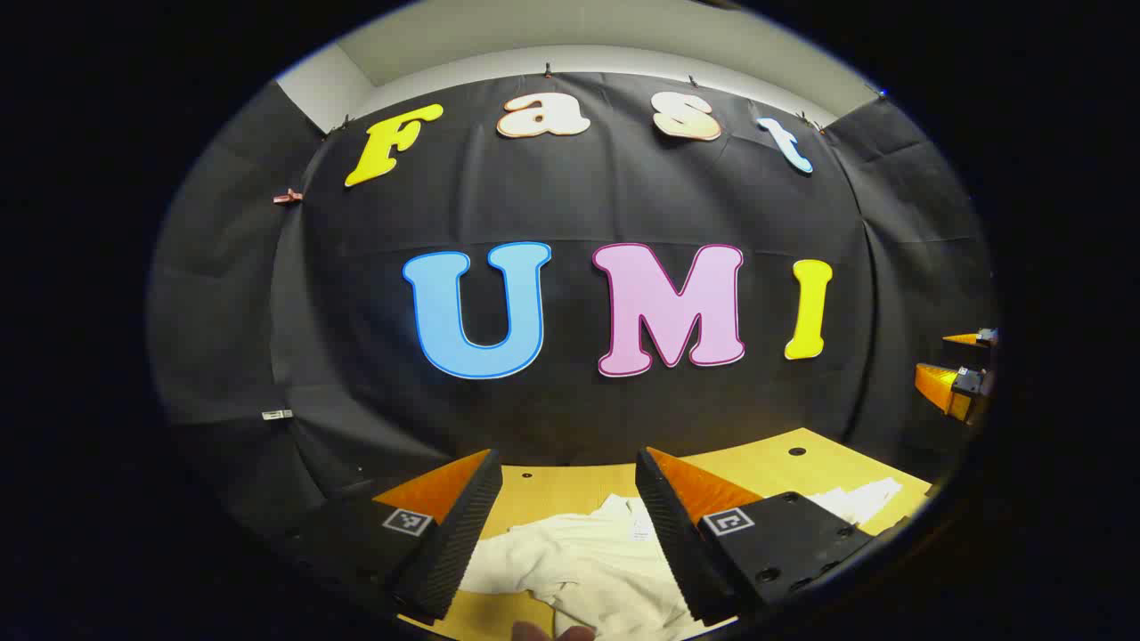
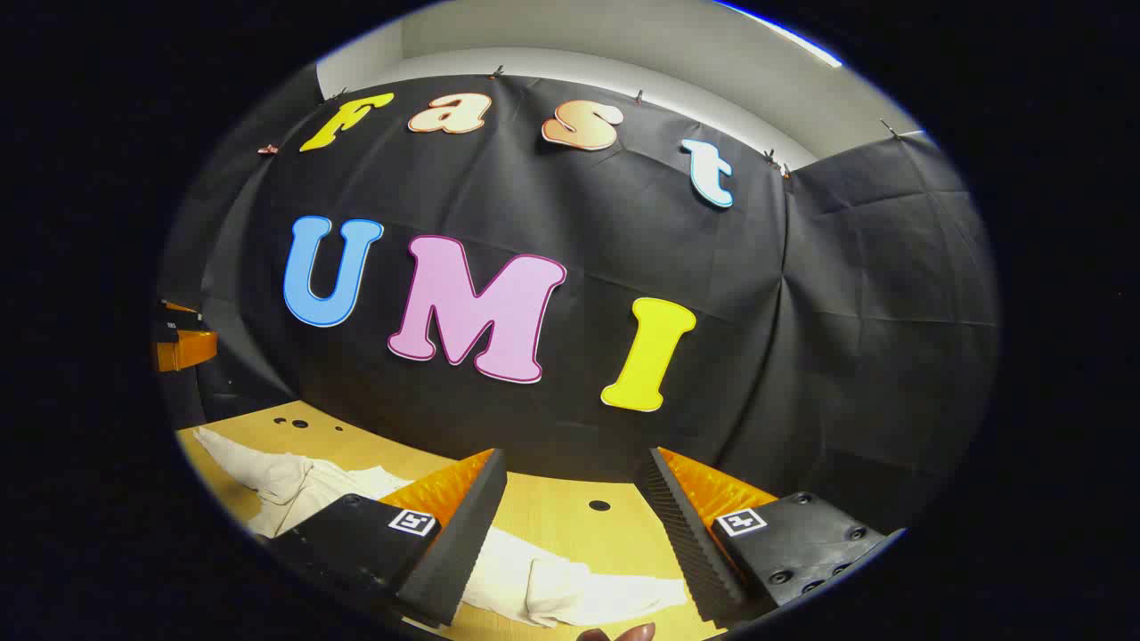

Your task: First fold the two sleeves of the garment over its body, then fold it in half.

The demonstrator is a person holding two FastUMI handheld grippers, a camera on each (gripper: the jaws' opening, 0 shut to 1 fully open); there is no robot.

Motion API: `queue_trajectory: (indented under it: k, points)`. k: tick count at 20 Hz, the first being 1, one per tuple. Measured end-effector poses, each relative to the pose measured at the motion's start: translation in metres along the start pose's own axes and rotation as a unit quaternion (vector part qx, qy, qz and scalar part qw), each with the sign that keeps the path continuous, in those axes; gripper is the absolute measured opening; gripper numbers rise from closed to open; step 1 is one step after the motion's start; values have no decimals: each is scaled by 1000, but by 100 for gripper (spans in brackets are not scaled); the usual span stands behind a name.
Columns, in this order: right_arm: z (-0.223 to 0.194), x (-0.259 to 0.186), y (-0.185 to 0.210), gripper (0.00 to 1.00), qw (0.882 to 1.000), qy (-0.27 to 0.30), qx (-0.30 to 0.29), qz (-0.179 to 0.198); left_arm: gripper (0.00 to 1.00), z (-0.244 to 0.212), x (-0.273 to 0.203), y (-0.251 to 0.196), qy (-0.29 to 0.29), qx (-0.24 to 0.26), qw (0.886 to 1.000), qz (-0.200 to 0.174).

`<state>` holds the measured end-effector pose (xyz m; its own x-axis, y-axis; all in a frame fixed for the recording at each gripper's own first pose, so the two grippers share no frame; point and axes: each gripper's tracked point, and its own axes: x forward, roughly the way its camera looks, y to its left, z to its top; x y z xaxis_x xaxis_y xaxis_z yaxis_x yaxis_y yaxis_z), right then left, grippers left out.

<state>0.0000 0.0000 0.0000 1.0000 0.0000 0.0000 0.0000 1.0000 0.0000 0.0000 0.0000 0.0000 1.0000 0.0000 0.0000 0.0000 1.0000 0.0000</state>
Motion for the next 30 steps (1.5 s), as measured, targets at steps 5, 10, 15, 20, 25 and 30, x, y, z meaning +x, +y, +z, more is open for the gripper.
queue_trajectory:
  k: [5,10,15,20,25,30]
  points:
    - [-6,2,-2,97,1000,9,8,-1,94,-1,-3,-6,3,-7,1000,-6]
    - [-20,4,-15,97,1000,23,8,-9,94,-5,-3,-12,7,-5,1000,-7]
    - [-64,8,-44,97,997,67,15,-28,94,-11,-3,-23,18,-1,1000,-12]
    - [-132,10,-78,97,990,134,26,-45,94,-18,-4,-38,29,1,999,-19]
    - [-214,18,-119,97,974,212,43,-64,94,-29,-1,-53,46,10,999,-21]
    - [-301,30,-146,98,946,297,101,-86,94,-43,5,-68,65,17,998,-15]
